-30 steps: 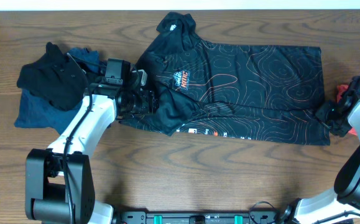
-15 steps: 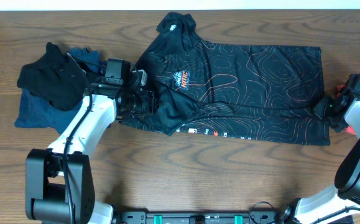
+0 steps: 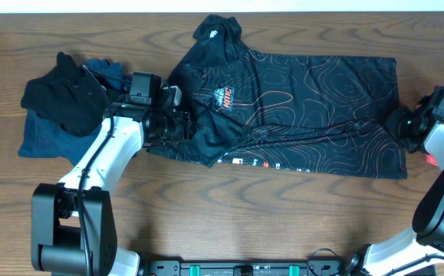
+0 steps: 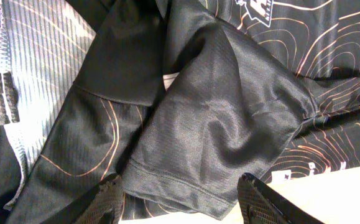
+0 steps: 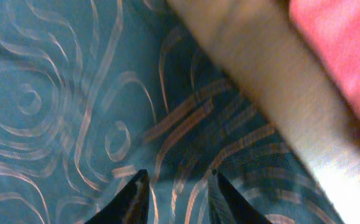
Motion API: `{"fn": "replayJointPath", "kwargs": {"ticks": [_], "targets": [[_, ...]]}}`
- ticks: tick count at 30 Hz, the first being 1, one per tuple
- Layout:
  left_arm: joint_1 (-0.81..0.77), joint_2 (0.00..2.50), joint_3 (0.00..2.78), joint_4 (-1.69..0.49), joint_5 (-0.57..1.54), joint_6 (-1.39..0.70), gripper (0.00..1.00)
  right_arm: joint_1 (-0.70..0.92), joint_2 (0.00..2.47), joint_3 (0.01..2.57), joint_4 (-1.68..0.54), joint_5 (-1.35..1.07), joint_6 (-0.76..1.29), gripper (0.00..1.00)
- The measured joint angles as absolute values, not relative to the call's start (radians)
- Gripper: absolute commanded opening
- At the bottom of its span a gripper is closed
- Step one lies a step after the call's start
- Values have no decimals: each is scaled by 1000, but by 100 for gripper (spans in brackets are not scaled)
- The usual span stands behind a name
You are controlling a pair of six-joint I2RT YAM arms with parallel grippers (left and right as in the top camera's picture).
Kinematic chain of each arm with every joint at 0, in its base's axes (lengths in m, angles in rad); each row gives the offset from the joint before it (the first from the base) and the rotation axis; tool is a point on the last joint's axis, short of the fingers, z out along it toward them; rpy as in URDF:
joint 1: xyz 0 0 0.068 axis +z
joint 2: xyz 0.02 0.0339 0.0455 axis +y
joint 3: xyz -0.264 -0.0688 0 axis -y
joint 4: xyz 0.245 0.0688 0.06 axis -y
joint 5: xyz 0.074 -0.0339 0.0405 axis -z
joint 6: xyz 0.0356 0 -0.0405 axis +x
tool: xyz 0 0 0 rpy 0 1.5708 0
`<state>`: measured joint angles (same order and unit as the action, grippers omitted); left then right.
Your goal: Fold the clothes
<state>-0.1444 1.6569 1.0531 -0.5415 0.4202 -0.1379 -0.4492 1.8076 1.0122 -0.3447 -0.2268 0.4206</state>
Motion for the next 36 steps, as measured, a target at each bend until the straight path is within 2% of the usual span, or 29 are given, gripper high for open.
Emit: {"fn": "replayJointPath", "kwargs": {"ticks": [6,8,16,23,26,36], "targets": [[-147,1657,1053,-573,421,-137,62,-447,1808,1012,-487,-227,370,31],[-153,1657,1053,-588,421,-127,66,-447,1808,1012,-536,-216,361,31],[-244,1671,1053,-583,421,-96,66,-443,1805,1022,-659,-131,321,30],[-306,1760,1053,-543,422,-88,67,-442,1803,1024,-689,-65,278,31],[-342,1785,1053,-520,421,-74,71,-442,1803,1024,-691,-55,272,31],[-479,1789,1053,-495,383,2,71,-442,1803,1024,-692,-47,266,32]]}}
